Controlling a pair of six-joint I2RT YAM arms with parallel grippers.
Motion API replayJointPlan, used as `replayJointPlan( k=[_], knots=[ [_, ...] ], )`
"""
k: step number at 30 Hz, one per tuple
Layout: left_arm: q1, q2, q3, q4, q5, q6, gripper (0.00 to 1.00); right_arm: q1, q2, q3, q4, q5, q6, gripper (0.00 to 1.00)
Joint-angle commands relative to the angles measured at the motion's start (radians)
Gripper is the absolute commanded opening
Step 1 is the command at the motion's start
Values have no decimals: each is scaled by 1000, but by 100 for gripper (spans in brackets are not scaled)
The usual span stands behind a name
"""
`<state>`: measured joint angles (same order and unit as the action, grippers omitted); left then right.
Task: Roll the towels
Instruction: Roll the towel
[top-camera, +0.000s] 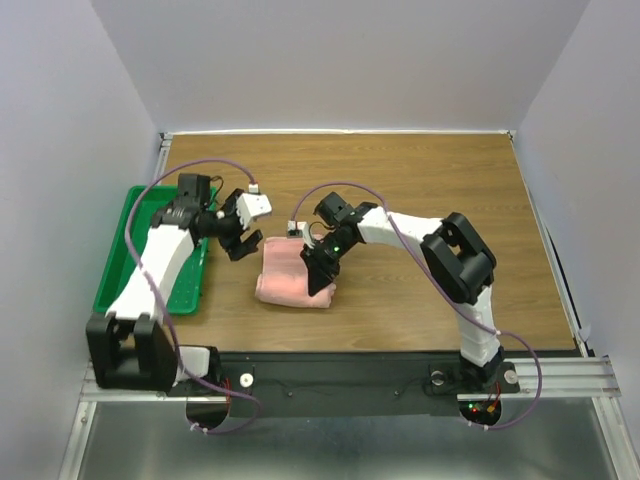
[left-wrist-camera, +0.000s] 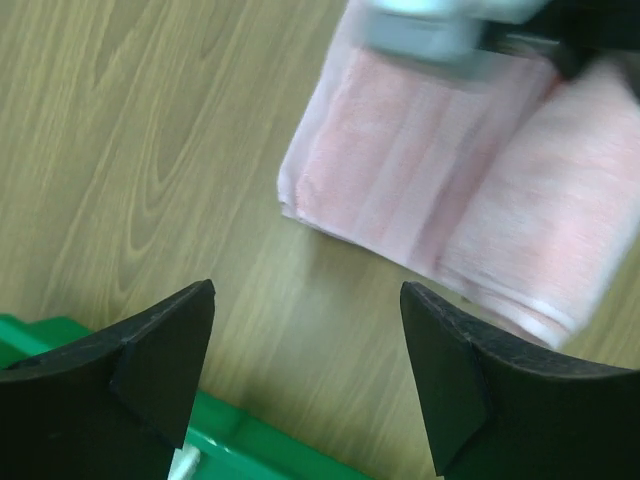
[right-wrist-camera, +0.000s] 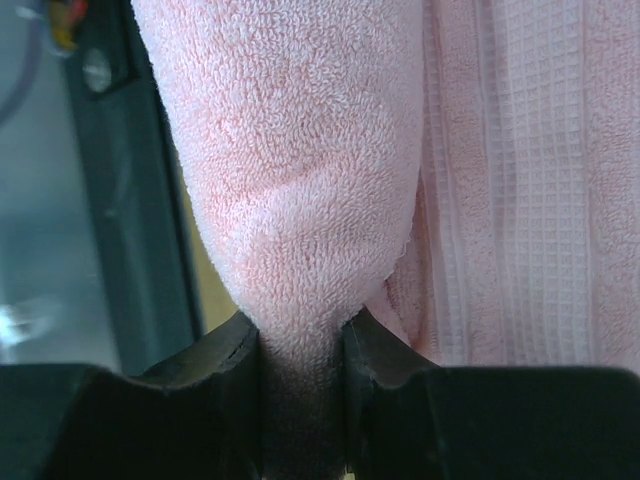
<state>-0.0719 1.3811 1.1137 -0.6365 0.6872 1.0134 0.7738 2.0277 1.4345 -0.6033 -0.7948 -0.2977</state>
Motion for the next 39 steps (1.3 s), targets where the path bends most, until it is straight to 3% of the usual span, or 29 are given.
replayJointPlan(
  k=[1, 7, 10, 14, 21, 25, 28, 29, 31, 32, 33, 35, 38, 39],
  knots=[
    [-58, -265, -156, 46, 16, 108, 87, -28, 140, 53, -188, -101, 42, 1],
    [-417, -493, -368, 99, -185, 56, 93, -67, 276, 193, -276, -219, 75, 1],
    [-590, -519, -445, 185, -300, -5, 99, -85, 344, 247, -308, -259, 97, 1],
    [-738, -484, -511, 320, -449, -30, 99, -96, 390, 271, -331, -276, 100, 3],
    [-789, -292, -566, 464, -592, 10, 99, -108, 439, 297, -380, -302, 59, 7],
    [-790, -263, -641, 529, -626, 50, 98, -111, 477, 337, -457, -323, -7, 9],
    [-790, -206, -640, 477, -620, 41, 78, -125, 485, 346, -477, -328, -15, 11],
    [-789, -191, -631, 444, -614, 30, 64, -130, 483, 348, -477, -325, -15, 14],
    [-789, -165, -602, 407, -595, 5, 47, -139, 474, 353, -474, -305, -11, 20],
    [-789, -165, -591, 365, -554, 2, 34, -157, 465, 356, -475, -304, -6, 25],
    [-789, -175, -583, 348, -533, 4, 29, -166, 453, 362, -472, -299, 5, 37],
    [-789, -179, -552, 284, -465, -10, 15, -215, 409, 375, -463, -291, 17, 48],
    [-789, -145, -502, 227, -416, -28, 6, -297, 343, 403, -437, -267, 57, 55],
    [-783, -114, -490, 192, -399, -41, 5, -318, 294, 406, -425, -241, 83, 64]
  ],
)
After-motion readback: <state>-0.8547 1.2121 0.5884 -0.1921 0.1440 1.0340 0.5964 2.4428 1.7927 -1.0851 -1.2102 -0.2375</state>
